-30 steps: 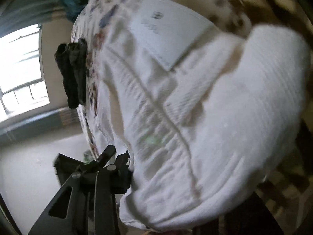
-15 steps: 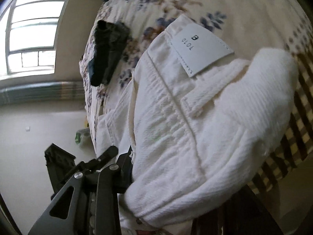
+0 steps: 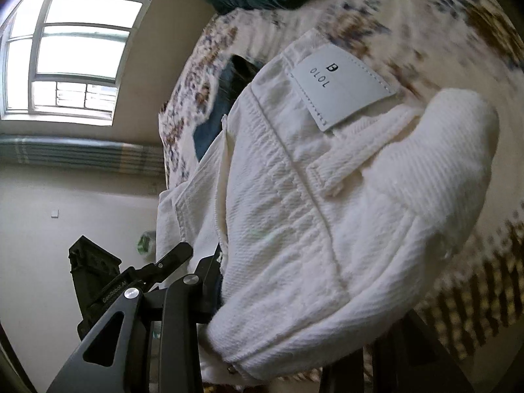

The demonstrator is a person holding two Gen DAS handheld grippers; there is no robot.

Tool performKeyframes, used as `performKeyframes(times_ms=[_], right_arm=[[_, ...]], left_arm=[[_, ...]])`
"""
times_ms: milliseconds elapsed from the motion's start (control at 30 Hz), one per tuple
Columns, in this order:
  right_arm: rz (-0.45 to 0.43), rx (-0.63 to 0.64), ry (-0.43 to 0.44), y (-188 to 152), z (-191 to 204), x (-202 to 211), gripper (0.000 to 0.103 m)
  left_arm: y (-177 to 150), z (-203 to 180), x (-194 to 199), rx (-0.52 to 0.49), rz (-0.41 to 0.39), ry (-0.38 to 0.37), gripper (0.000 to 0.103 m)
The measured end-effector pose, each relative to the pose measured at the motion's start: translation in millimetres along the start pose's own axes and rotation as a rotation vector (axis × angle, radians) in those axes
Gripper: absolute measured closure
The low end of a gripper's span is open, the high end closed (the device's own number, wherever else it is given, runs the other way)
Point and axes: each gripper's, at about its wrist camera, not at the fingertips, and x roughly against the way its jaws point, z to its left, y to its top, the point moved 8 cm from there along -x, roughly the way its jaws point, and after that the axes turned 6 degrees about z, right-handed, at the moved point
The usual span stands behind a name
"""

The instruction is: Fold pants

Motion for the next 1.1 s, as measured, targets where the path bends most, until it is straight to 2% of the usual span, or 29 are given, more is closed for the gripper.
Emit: performKeyframes(times_ms=[133,267,467,633,767,900,1100], right_arm=[[-0.049,0.014,0.016,46,59,-26,0.065],[-0.091,0.024,0.041,102,110,-62,0.065],[-0.101,0.041,0.079,195,155,-142,0.065],[-0.088,0.063,0.072,260,171,-218,0.065],[-0.073,0.054,0.054,282,160,-271,0.065],[-0.055,0.043,0.023,278,137,-316,0.065],[-0.036,0.071,-0.036,279,125,-351,0.064]], left_arm=[[66,9,18,-0.022,-0.025,-0.014,0.071],[145,17,24,-0.064,-0.055,-0.010,0.071],[253,40,13,-0.072,-0.105,0.006,0.071],[317,79,-14,-0.045,-0.109,0.005,0.071],[341,115,-45,-0.026,-0.073,-0.002,0.071],[346,145,-72,-0.020,-0.036,0.013,0.071],[347,177,-105,-0.003,0.001,0.041,0.068]])
